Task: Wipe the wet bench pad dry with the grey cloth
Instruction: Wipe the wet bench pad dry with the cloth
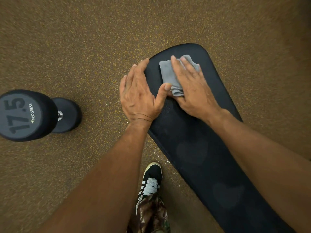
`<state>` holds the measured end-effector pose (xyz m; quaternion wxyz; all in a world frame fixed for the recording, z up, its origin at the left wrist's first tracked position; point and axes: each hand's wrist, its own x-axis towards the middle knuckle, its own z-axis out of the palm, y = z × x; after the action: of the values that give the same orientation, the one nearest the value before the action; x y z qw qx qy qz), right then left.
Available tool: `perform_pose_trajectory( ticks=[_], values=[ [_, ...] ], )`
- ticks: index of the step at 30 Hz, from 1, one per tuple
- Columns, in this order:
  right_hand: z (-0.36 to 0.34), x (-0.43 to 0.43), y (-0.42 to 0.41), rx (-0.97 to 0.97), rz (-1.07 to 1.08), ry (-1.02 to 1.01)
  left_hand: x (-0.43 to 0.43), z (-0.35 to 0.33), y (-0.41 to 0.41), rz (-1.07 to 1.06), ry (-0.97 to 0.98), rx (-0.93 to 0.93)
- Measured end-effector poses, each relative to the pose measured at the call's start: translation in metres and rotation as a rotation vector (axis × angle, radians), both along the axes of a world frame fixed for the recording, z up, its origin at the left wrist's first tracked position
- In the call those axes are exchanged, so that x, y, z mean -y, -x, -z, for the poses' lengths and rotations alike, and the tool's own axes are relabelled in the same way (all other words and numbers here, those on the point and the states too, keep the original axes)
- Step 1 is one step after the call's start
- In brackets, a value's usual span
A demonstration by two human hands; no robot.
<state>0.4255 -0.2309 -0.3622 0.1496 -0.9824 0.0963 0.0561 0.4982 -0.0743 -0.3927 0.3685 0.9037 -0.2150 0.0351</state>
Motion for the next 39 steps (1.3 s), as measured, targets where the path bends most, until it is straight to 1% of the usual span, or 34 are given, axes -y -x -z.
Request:
perform_pose_trajectory(
  ticks=[2, 4, 6, 8, 9, 11, 12, 14, 16, 19, 21, 22, 24, 27, 28, 30, 32, 34, 37, 39],
  values=[
    [0.0, 0.01, 0.009, -0.055, 0.002, 0.141, 0.0, 0.0, 0.0, 0.0, 0.0, -0.001],
    [-0.003, 0.01, 0.001, -0.107, 0.04, 0.182, 0.0, 0.0, 0.0, 0.0, -0.005, -0.003],
    [-0.006, -0.002, -0.013, -0.093, 0.047, 0.103, 0.0, -0.001, 0.0, 0.0, -0.012, -0.006],
    [-0.003, -0.014, -0.01, -0.052, 0.001, 0.023, 0.001, -0.001, 0.0, -0.002, -0.012, -0.008],
    [-0.001, -0.015, 0.0, -0.047, -0.049, 0.017, 0.0, -0.001, 0.0, -0.005, -0.013, -0.007],
    [-0.001, -0.004, 0.026, -0.074, -0.147, 0.071, 0.001, -0.002, 0.0, -0.003, -0.012, -0.013],
    [-0.003, 0.006, 0.032, -0.095, -0.149, 0.093, 0.001, -0.002, 0.001, -0.003, -0.012, -0.014],
    [-0.006, 0.021, 0.029, -0.125, -0.056, 0.077, 0.001, -0.002, 0.001, -0.002, -0.016, -0.015],
    [-0.005, 0.013, 0.015, -0.105, 0.021, 0.019, 0.001, -0.001, 0.0, 0.0, -0.02, -0.008],
    [0.001, -0.015, 0.02, -0.037, -0.039, -0.002, 0.001, -0.001, 0.0, -0.001, -0.024, -0.003],
    [-0.002, -0.009, 0.037, -0.068, -0.117, 0.036, 0.001, -0.002, 0.0, -0.002, -0.024, -0.004],
    [-0.005, 0.001, 0.043, -0.083, -0.123, 0.057, 0.001, -0.002, 0.0, 0.0, -0.023, -0.005],
    [-0.006, 0.017, 0.045, -0.1, -0.05, 0.082, 0.001, -0.003, 0.0, 0.001, -0.026, -0.01],
    [0.0, -0.001, 0.027, -0.049, 0.103, 0.013, 0.001, -0.001, -0.001, 0.0, -0.024, -0.007],
    [0.001, -0.014, 0.023, -0.015, 0.112, -0.024, 0.001, -0.001, -0.001, -0.001, -0.024, -0.003],
    [0.003, -0.03, 0.027, 0.016, 0.056, -0.068, 0.001, 0.0, -0.001, 0.002, -0.027, -0.006],
    [0.0, -0.024, 0.043, -0.01, -0.047, -0.035, 0.001, -0.001, -0.001, 0.001, -0.026, -0.012],
    [-0.004, -0.006, 0.054, -0.042, -0.087, -0.001, 0.002, -0.003, 0.0, 0.0, -0.016, -0.012],
    [-0.005, 0.004, 0.04, -0.073, 0.036, -0.008, 0.002, -0.004, 0.0, 0.002, 0.001, -0.009],
    [-0.003, -0.012, 0.023, -0.033, 0.087, -0.03, 0.001, -0.004, 0.0, -0.001, 0.007, -0.012]
  ],
)
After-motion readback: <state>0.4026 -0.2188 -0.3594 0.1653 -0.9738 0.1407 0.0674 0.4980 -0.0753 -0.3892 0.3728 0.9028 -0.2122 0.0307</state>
